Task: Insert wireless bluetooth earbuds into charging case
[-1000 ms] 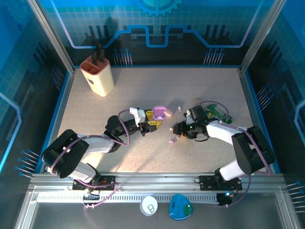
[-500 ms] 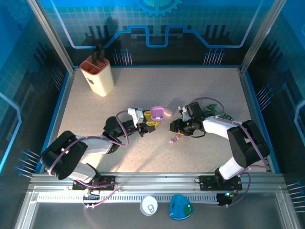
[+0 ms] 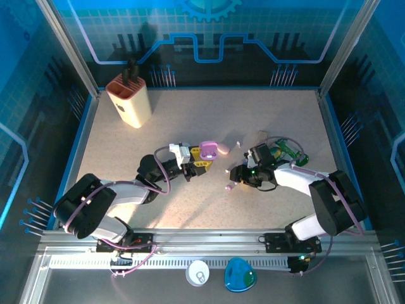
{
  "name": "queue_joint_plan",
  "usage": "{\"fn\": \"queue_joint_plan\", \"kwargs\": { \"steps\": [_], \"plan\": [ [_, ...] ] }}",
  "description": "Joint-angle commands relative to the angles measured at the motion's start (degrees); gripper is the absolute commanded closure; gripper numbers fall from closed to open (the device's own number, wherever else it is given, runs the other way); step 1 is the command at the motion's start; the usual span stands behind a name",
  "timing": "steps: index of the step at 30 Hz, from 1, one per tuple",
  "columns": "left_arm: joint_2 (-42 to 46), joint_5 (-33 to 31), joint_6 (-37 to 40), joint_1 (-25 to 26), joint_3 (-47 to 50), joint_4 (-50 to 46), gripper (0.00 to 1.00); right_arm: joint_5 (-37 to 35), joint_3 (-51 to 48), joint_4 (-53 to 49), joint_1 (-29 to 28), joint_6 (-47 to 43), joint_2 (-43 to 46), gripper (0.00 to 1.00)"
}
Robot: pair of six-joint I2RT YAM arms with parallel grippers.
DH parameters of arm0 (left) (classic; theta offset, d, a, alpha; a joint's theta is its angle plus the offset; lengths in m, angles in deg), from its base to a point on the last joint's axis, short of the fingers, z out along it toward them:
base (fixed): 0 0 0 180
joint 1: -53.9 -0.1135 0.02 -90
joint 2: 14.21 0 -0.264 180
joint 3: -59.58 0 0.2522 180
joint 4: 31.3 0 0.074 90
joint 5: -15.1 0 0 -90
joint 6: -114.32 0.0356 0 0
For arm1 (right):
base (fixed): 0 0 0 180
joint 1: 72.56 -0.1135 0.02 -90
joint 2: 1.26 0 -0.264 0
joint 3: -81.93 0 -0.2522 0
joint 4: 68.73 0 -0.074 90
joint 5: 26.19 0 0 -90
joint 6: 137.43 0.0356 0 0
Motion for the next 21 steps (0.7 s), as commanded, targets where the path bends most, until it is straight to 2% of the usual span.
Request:
{"fn": "queue_joint_plan", "kwargs": {
  "steps": [1, 21],
  "plan": [
    [0.2, 0.8, -0.7, -0.4, 0.1, 1.9, 0.63, 0.9, -0.5, 1.7, -1.1, 0.9, 0.6, 0.42],
    [2.1, -0.3, -0.3, -0.5, 2.2, 1.9, 0.63, 2.5, 6.3, 0.2, -1.6, -1.8, -3.5, 0.43]
  ]
}}
